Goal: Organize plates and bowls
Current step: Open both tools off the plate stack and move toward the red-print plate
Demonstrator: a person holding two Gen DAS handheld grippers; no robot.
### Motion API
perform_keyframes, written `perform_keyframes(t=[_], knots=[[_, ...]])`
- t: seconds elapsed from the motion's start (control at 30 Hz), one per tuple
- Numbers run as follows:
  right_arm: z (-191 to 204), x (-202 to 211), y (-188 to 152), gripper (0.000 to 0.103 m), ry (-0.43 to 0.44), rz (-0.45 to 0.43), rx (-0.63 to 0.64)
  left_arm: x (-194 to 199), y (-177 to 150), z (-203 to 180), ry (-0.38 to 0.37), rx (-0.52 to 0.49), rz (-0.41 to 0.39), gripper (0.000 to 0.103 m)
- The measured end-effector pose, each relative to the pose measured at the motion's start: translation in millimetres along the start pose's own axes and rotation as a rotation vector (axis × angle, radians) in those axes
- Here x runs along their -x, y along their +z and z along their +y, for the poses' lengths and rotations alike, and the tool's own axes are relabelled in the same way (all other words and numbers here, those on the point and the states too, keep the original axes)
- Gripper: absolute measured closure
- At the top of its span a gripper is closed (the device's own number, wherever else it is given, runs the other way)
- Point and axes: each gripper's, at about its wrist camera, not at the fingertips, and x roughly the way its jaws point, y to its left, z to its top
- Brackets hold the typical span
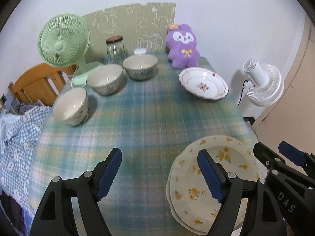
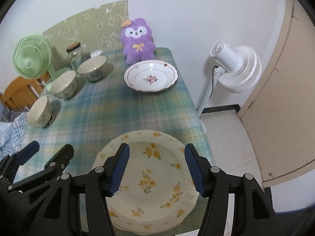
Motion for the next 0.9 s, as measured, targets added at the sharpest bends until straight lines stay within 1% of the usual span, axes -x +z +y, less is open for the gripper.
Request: perform_keyframes(t=[0.13, 0.27, 0.43, 0.7, 0.9], knots=[[9, 15, 8, 0.041, -0.019, -0.032, -0.030, 15, 13, 9, -0.011, -0.034, -0.048, 0.022], [21, 30, 18, 0.041, -0.034, -0.075, -0.044, 23, 26, 21, -0.028, -0.050, -0.058, 0.022], [36, 43, 25, 0.041, -0.013, -0.106, -0.073, 35, 40, 34, -0.010, -0.083, -0.095, 0.022], [46, 47, 38, 0.041, -0.024, -0.127, -0.074, 34, 56, 42, -0.037, -0.065, -0.094, 0.022], [34, 38, 56, 0.041, -0.001, -0.132, -0.062, 25, 69, 31, -0.030, -0.052, -0.105, 0.022]])
